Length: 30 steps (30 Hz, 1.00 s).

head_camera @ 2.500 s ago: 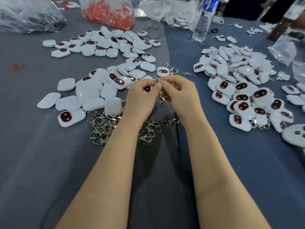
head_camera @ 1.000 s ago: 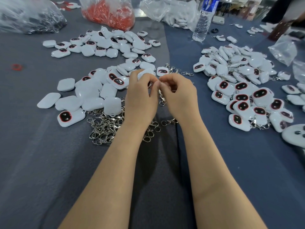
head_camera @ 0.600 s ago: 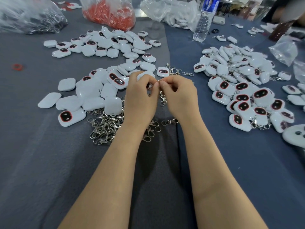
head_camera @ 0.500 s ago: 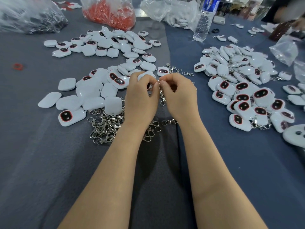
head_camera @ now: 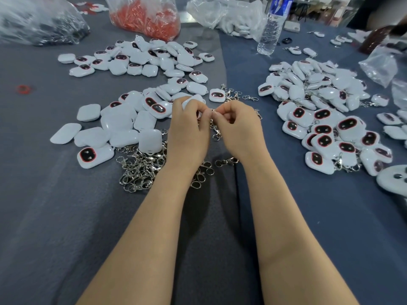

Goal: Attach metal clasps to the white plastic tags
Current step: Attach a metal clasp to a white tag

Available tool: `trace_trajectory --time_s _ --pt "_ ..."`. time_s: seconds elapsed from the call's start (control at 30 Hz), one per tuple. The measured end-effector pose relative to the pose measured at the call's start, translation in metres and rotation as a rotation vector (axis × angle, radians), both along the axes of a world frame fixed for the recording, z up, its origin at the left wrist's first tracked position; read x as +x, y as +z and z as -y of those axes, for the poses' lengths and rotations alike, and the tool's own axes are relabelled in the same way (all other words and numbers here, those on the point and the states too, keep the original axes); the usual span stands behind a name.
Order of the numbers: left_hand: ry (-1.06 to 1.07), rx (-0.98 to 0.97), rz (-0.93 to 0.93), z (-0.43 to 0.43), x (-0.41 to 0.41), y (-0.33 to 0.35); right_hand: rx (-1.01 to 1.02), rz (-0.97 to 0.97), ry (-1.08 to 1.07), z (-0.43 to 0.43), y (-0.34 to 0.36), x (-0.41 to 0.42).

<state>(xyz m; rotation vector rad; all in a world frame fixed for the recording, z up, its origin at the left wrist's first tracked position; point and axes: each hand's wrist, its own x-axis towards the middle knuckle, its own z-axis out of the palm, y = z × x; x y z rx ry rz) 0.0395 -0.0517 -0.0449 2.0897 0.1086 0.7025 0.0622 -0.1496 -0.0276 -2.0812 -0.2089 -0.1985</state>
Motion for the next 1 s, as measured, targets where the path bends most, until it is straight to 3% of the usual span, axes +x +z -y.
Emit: trace_trajectory --time_s 0.47,0.67,1.0 --pt "-0.012 -0.04 0.023 0.0 -0.001 0.005 0.263 -0.023 -0.011 -0.001 0.004 -0.002" --pt "-0.014 -0.059 -0.006 -0.002 0.0 0.004 0.188 0.105 -0.06 -0.007 0.001 -0.006" --pt "0.02 -0.04 -0.01 -0.003 0.0 0.005 0.172 0.132 -0.024 -0.01 0.0 -0.009"
